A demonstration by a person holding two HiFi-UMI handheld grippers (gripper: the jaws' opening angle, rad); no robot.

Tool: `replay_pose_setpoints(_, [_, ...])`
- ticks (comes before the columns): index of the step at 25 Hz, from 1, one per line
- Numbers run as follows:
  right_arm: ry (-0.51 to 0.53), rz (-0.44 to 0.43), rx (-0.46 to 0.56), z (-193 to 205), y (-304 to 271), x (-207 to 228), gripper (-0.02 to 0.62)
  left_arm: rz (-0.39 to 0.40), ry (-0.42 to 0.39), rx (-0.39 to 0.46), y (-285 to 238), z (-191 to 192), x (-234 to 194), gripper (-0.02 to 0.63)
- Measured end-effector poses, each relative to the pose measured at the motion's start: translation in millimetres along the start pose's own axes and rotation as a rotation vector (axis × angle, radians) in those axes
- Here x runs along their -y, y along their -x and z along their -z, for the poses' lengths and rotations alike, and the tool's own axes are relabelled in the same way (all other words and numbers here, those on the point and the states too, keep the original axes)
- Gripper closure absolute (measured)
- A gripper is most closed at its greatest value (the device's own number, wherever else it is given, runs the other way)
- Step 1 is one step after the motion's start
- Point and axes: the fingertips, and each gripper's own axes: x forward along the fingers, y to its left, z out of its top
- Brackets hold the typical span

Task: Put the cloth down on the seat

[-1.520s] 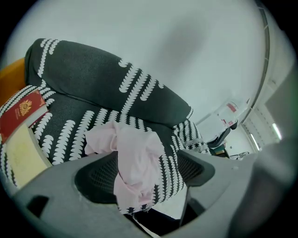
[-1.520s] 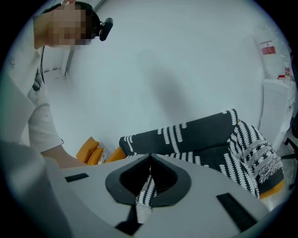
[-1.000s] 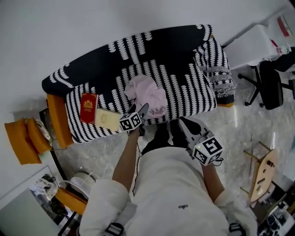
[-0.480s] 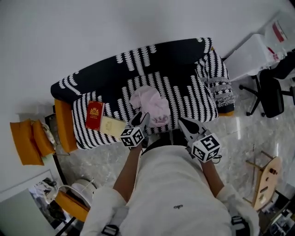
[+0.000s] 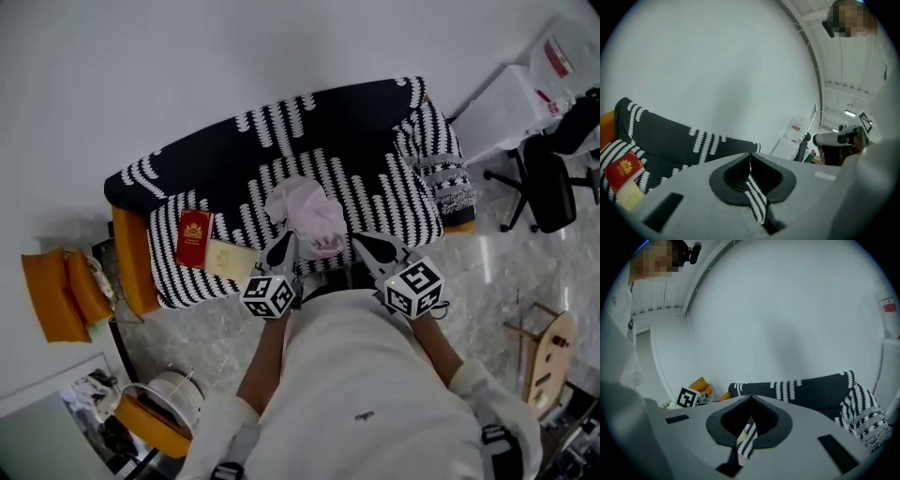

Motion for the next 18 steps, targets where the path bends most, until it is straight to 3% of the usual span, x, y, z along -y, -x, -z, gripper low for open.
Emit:
replay_pose_setpoints(10, [0.0,-0.025,-0.014,10,16,-4,0.586,0.075,-0.033,0.057,26,-14,49,0.594])
replay_pose_setpoints(18, [-0.012,-0.017,0.001,21,72,7,0.586,0.194,-0.069,0.052,39,-1,135,0.594])
